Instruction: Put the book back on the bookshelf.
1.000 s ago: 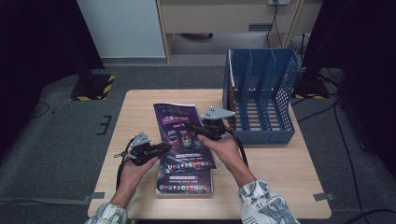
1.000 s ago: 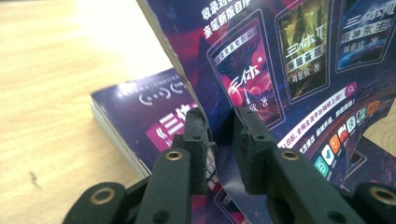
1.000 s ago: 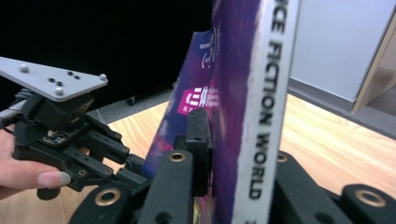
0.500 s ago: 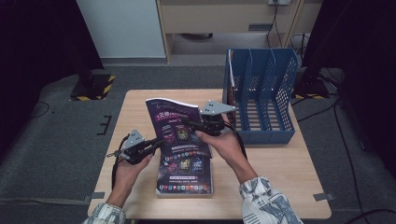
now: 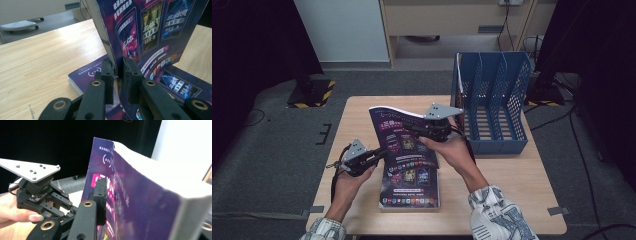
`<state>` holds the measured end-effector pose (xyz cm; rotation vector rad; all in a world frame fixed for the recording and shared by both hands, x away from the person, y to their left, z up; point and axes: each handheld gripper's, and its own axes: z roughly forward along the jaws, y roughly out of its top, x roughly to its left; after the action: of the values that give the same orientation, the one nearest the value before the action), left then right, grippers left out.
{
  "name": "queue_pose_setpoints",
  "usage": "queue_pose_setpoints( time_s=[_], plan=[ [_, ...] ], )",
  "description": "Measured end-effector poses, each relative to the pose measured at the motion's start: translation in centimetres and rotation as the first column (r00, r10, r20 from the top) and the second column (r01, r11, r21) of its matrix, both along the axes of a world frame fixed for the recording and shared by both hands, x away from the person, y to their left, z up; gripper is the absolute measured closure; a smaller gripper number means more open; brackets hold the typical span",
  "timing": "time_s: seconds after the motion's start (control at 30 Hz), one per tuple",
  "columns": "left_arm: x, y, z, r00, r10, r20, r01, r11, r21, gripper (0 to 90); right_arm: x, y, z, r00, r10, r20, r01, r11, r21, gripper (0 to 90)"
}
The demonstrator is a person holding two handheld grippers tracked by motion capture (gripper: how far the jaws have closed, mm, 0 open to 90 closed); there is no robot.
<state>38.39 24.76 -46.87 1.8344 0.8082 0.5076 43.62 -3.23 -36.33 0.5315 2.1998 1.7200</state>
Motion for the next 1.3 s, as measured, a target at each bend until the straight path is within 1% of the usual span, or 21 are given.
queue_pose_setpoints(
  time_s=[0.23,0.3,0.43,0.5,0.53,0.6,0.7,0.73,0.77,0.8,0.87,0.9,0.93,1.0,1.03,1.07,1.1,1.13,1.17,1.27,1.3],
  plan=[
    [-0.1,-0.1,0.1,0.9999,-0.008,0.014,0.008,0.9999,0.006,79.6,0.2,0.0,-0.2,0.9998,0.014,-0.018,-0.014,0.9999,-0.01,75.9],
    [-0.1,-0.1,0.0,0.9999,-0.006,0.01,0.006,1.0,-0.003,79.5,0.1,-0.1,-0.2,1.0,-0.002,-0.002,0.002,0.9999,-0.01,80.8],
    [0.0,0.0,-0.2,0.9999,0.012,0.003,-0.012,0.9997,-0.022,76.7,0.0,-0.1,-0.4,0.9993,-0.03,0.02,0.03,0.9995,0.013,82.2],
    [0.1,0.0,-0.3,0.9991,0.043,0.007,-0.043,0.9987,-0.028,69.7,-0.2,-0.2,-0.5,0.9989,-0.039,0.027,0.038,0.9991,0.019,82.3],
    [0.2,0.1,-0.4,0.9982,0.06,0.004,-0.06,0.9977,-0.031,59.4,-0.3,-0.2,-0.4,0.9986,-0.041,0.032,0.041,0.999,0.019,82.4],
    [0.4,0.6,-0.6,0.9943,0.107,0.001,-0.107,0.994,-0.025,45.3,-0.5,-0.3,-0.3,0.9987,-0.042,0.031,0.041,0.9988,0.029,82.4],
    [0.8,1.9,-1.1,0.9897,0.142,-0.021,-0.142,0.9899,-0.002,34.2,-0.8,-0.5,0.1,0.9987,-0.04,0.032,0.038,0.9976,0.057,82.5],
    [0.9,2.2,-1.2,0.9872,0.157,-0.03,-0.156,0.9876,0.009,28.9,-0.9,-0.6,0.3,0.9983,-0.046,0.037,0.043,0.9969,0.066,82.5],
    [1.0,2.8,-1.5,0.9823,0.182,-0.041,-0.181,0.9829,0.033,26.3,-1.0,-0.7,0.4,0.998,-0.048,0.041,0.046,0.9967,0.068,82.5],
    [1.1,3.1,-1.7,0.9793,0.196,-0.052,-0.194,0.9802,0.042,24.0,-1.0,-0.8,0.6,0.9976,-0.053,0.045,0.05,0.9964,0.069,82.5],
    [1.5,4.1,-2.2,0.9703,0.227,-0.083,-0.223,0.973,0.059,19.6,-1.1,-1.0,0.7,0.9963,-0.067,0.054,0.064,0.9957,0.067,82.5],
    [1.6,4.5,-2.5,0.963,0.249,-0.102,-0.243,0.9675,0.069,16.5,-1.1,-1.1,0.7,0.9959,-0.073,0.054,0.07,0.9951,0.07,82.5],
    [1.8,4.9,-2.8,0.9581,0.261,-0.118,-0.252,0.9641,0.084,14.1,-1.1,-1.3,0.8,0.9953,-0.082,0.053,0.078,0.9941,0.076,82.5],
    [2.0,5.3,-3.3,0.9518,0.275,-0.137,-0.262,0.9595,0.104,11.0,-1.2,-1.8,0.8,0.9944,-0.092,0.053,0.087,0.9925,0.086,82.5],
    [2.1,5.5,-3.6,0.9459,0.286,-0.153,-0.268,0.9547,0.128,9.9,-1.2,-1.9,0.9,0.9939,-0.096,0.054,0.091,0.9917,0.091,82.5],
    [2.2,5.6,-3.8,0.9425,0.292,-0.162,-0.271,0.9519,0.143,8.8,-1.2,-2.2,0.9,0.9939,-0.098,0.05,0.093,0.9908,0.099,82.5],
    [2.3,5.8,-4.1,0.9363,0.301,-0.18,-0.276,0.9489,0.153,8.3,-1.3,-2.3,1.0,0.9935,-0.102,0.052,0.096,0.9903,0.1,82.4],
    [2.4,5.8,-4.3,0.9321,0.308,-0.191,-0.282,0.9473,0.153,7.5,-1.3,-2.5,1.0,0.993,-0.106,0.052,0.1,0.9896,0.103,82.5],
    [2.5,5.9,-4.6,0.9277,0.315,-0.201,-0.284,0.9441,0.167,7.1,-1.4,-2.6,1.1,0.9929,-0.106,0.054,0.1,0.9894,0.105,82.5],
    [2.7,6.1,-5.2,0.9193,0.332,-0.211,-0.291,0.935,0.203,6.7,-1.6,-3.2,1.2,0.9919,-0.114,0.055,0.108,0.9886,0.106,82.5],
    [2.8,6.2,-5.4,0.9147,0.34,-0.219,-0.295,0.9312,0.215,6.6,-1.7,-3.4,1.3,0.9918,-0.115,0.056,0.108,0.9885,0.105,82.5]
  ],
)
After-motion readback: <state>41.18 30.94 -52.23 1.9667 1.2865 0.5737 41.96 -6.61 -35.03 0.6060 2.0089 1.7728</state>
